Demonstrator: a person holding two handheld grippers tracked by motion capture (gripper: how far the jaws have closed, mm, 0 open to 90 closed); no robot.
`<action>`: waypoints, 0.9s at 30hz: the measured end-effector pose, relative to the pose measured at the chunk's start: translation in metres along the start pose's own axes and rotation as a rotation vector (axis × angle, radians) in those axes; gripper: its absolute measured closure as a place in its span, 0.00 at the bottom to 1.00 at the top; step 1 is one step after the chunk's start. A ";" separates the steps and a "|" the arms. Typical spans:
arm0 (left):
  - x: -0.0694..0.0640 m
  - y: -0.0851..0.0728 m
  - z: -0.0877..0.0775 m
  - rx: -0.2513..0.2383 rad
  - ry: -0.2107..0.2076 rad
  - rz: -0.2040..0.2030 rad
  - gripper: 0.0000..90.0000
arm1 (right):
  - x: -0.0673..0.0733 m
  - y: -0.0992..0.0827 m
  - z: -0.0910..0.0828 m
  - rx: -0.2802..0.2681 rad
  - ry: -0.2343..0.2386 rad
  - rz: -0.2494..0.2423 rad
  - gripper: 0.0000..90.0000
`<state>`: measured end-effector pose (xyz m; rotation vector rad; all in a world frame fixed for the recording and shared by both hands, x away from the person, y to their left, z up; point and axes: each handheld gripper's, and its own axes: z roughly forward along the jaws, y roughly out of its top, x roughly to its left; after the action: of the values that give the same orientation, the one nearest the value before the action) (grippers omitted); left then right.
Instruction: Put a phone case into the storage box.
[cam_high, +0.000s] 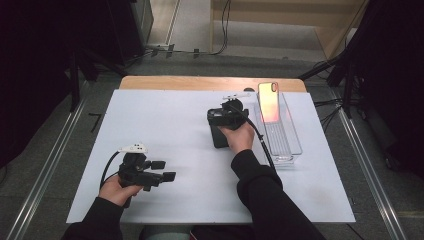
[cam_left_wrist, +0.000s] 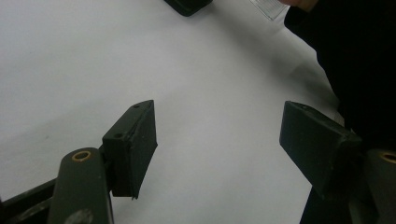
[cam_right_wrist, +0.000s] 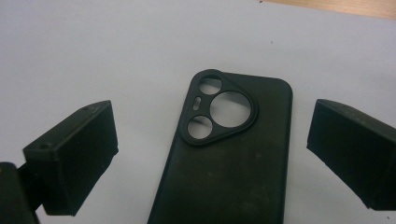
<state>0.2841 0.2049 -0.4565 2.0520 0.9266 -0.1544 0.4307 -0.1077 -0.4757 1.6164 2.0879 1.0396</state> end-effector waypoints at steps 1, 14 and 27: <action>0.000 0.000 0.000 0.002 -0.002 0.000 0.30 | 0.000 0.000 0.001 0.001 -0.001 -0.001 0.00; 0.000 0.000 0.000 0.001 -0.001 0.002 0.30 | 0.002 -0.008 0.014 0.058 -0.016 0.006 0.00; 0.000 0.000 0.000 0.002 -0.004 0.000 0.30 | 0.000 -0.023 0.023 0.067 -0.042 0.016 0.00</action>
<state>0.2841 0.2048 -0.4565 2.0525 0.9238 -0.1596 0.4290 -0.1019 -0.5073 1.6747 2.1070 0.9423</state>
